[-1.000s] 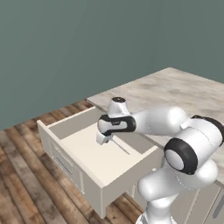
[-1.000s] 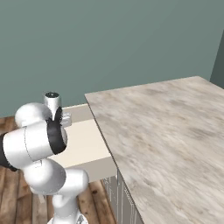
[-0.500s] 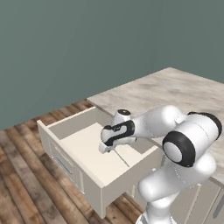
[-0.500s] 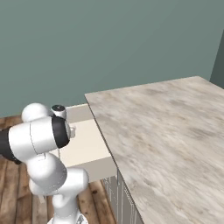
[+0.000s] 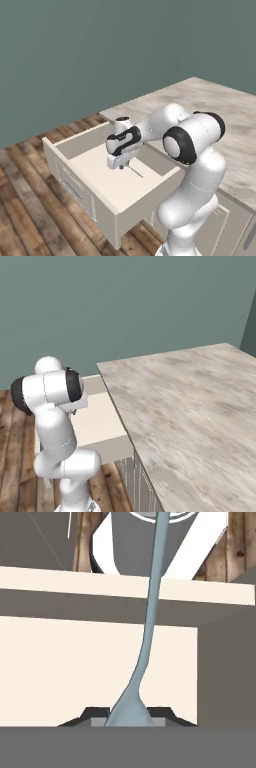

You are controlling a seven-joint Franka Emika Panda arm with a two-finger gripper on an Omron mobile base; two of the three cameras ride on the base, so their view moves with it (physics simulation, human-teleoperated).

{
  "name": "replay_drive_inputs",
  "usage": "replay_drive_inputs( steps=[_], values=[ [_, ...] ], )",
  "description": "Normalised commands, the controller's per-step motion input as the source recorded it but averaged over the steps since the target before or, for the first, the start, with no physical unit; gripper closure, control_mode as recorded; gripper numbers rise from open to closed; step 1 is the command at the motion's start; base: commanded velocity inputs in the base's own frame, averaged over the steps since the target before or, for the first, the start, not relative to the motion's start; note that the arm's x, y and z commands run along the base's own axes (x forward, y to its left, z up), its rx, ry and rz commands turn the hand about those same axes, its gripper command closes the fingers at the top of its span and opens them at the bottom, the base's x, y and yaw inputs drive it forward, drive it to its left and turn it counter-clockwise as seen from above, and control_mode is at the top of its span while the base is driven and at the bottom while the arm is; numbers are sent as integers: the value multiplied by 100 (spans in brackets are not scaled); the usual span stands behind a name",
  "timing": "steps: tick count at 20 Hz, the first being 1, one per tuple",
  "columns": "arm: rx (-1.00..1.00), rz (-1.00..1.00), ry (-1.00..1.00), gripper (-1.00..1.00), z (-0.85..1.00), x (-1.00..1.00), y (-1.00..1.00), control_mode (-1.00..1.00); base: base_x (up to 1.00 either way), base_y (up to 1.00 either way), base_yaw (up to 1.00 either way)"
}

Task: Organize the utensils by type. Pick up the wooden spoons from the counter and place them in the open cabinet. Then pick up the metallic utensils from the counter and place them in the open drawer.

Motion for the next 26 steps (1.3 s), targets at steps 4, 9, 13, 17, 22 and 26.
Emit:
replay_drive_inputs(
  steps=[4,9,13,17,22,26],
  values=[
    [4,0,-5,100,-62,8,0,-100,0,0,0],
    [5,0,-5,100,-56,10,8,-100,0,0,0],
    [0,0,0,100,-19,23,19,-100,0,0,0],
    [-2,0,2,100,-3,33,37,-100,0,0,0],
    [-1,0,-2,100,-28,24,32,-100,0,0,0],
    [1,0,-5,100,-39,24,18,-100,0,0,0]
  ],
)
